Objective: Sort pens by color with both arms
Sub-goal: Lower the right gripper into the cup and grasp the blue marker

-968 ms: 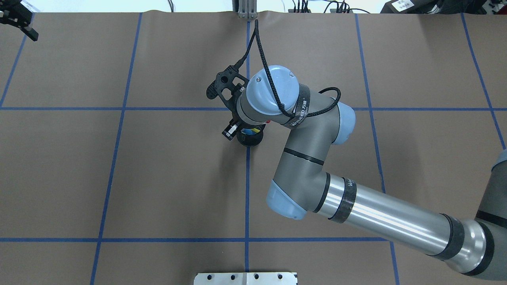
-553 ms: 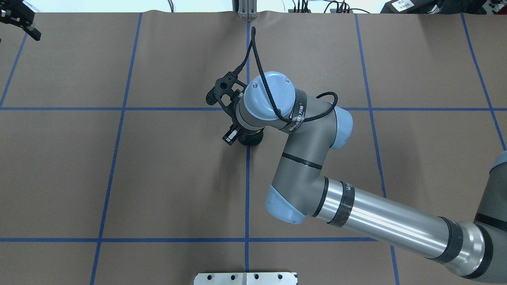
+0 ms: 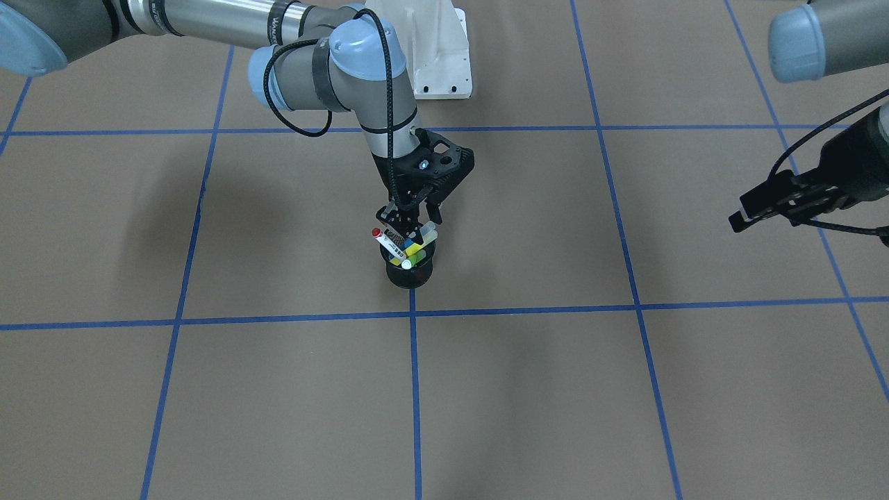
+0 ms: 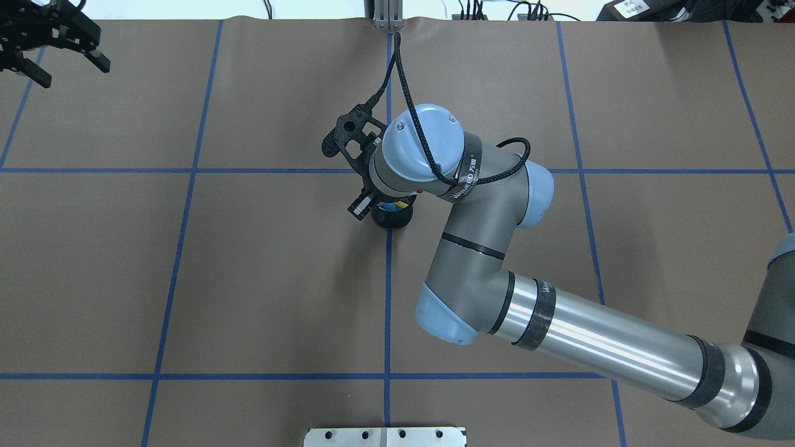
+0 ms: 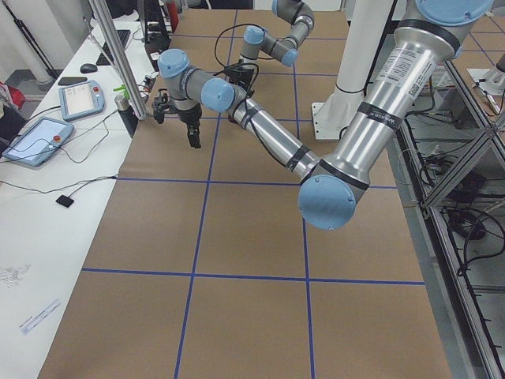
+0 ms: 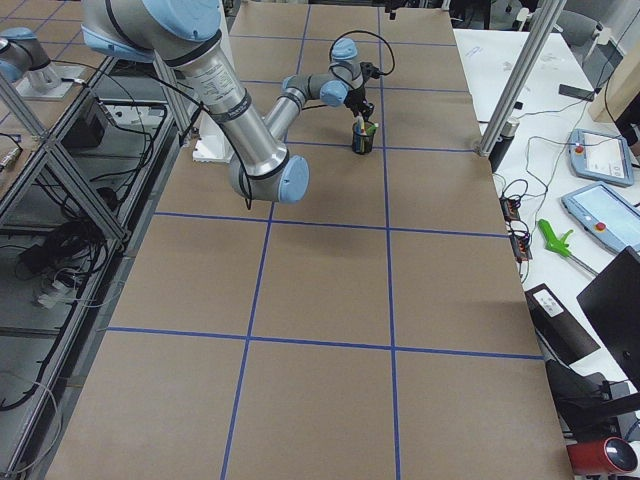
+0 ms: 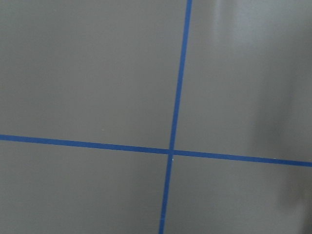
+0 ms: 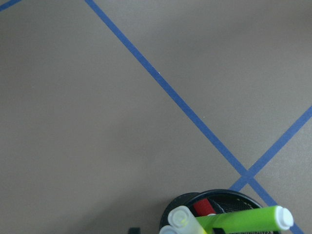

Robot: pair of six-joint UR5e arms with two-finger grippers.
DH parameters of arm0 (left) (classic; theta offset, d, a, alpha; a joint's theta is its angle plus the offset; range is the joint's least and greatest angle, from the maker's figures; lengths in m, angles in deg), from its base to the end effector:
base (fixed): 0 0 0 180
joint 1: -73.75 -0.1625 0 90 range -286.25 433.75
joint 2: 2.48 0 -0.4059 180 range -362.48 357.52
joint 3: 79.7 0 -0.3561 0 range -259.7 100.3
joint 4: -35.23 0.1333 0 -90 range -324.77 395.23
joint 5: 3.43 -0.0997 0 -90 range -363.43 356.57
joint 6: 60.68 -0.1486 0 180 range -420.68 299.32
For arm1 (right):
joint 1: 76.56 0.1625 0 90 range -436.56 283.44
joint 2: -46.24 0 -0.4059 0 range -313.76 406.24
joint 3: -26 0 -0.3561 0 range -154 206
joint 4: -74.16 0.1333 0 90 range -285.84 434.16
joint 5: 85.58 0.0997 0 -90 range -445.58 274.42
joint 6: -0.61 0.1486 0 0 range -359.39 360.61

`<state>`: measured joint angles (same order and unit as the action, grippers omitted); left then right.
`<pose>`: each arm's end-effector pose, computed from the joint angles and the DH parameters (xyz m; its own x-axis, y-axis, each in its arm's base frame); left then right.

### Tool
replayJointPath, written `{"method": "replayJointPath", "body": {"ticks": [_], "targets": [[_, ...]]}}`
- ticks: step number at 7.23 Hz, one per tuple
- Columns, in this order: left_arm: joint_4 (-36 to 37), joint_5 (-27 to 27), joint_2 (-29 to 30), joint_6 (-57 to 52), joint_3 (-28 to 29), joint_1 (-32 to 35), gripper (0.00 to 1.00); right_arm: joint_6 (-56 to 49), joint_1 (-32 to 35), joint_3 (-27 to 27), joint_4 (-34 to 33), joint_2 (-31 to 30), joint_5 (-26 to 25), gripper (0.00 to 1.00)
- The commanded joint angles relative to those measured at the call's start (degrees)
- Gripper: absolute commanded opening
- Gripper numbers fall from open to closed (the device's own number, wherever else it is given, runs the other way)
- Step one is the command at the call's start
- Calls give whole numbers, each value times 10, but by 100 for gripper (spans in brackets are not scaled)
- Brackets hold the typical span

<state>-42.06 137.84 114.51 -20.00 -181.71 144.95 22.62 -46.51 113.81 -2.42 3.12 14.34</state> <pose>0.1742 -0.5656 0.3393 0.5530 -0.1523 -0.8191 0.0944 0.9883 -0.1200 -0.5748 -0.4570 0.1822 0.5113 -0.7593 0.4026 0.2865 0.5923 0.7531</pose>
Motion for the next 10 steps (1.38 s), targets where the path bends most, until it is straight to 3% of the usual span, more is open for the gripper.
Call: {"method": "replayJointPath", "body": {"ticks": [1, 5, 6, 7, 8, 10], "targets": [[-17, 1, 3, 39, -2, -15, 100, 2, 3, -1, 1, 0, -1, 50], [-32, -3, 9, 64, -4, -35, 100, 7, 2, -1, 1, -4, 0, 53], [-31, -5, 9, 65, -4, -39, 100, 2, 2, -1, -1, -4, 0, 51], [-32, -5, 13, 77, -4, -40, 100, 0, 2, -2, 0, -4, -1, 36], [-31, -5, 17, 79, -4, -41, 100, 0, 2, -3, 1, -6, -1, 29], [-31, -5, 18, 92, -6, -44, 100, 0, 5, -1, 2, -5, 0, 25]]}}
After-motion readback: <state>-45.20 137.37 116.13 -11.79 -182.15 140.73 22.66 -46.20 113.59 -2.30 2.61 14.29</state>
